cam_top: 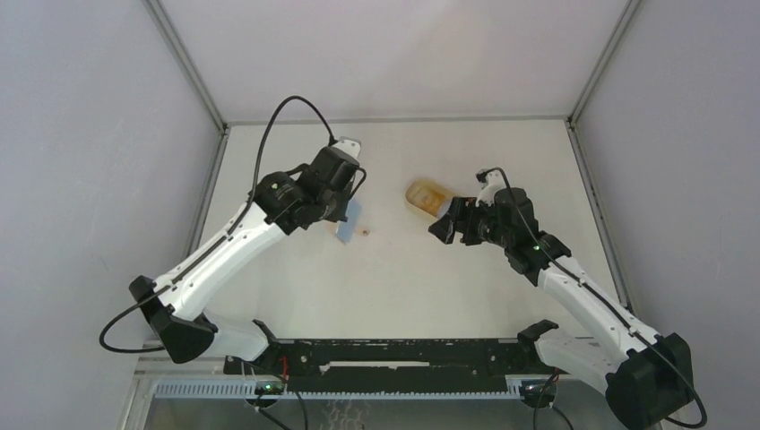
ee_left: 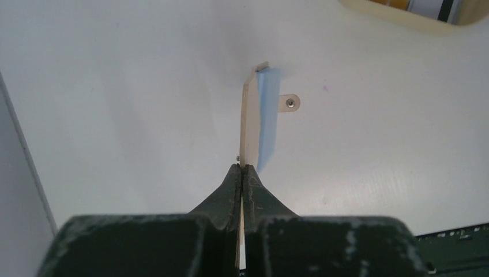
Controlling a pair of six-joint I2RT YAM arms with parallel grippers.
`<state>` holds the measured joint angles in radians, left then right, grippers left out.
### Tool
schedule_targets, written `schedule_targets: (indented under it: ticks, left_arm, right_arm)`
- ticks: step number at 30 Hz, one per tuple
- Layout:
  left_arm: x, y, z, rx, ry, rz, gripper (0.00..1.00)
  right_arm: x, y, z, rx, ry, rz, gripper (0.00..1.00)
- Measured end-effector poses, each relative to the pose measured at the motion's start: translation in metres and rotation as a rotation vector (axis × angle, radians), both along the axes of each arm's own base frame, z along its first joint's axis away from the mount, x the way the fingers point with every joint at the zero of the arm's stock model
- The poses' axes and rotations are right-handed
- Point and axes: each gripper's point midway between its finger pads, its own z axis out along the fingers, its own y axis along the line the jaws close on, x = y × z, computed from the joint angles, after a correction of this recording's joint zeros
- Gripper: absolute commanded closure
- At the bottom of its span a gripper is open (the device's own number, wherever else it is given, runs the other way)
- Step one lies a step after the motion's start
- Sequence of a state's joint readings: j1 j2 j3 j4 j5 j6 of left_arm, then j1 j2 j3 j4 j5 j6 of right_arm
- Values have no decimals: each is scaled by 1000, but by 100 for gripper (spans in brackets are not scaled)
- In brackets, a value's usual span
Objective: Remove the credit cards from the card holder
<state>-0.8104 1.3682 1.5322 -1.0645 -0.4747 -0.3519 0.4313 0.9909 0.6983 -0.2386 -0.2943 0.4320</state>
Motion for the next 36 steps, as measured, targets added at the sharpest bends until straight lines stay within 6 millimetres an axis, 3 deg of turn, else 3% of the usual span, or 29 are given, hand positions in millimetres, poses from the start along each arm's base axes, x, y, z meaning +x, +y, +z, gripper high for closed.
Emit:
schedule_targets:
  ticks: [7, 13, 20, 25, 36]
  left_arm:
    - [-8, -6, -4, -93, 107, -166, 100]
    - [-26, -16, 23, -314, 84, -300, 100]
    - [-20, -19, 46, -518, -8, -352, 100]
    - [-12, -22, 57, -572, -41, -344, 100]
    - [3, -24, 76, -703, -67, -313, 100]
  right_arm:
    - [-1, -3, 6, 12, -12, -4, 10]
    - [-5, 2, 8, 36, -9, 22, 10]
    - [-11, 10, 21, 87, -31, 49, 10]
    - [-16, 17, 41, 142, -89, 84, 10]
    - [-28, 46, 108, 347, -271, 219, 7]
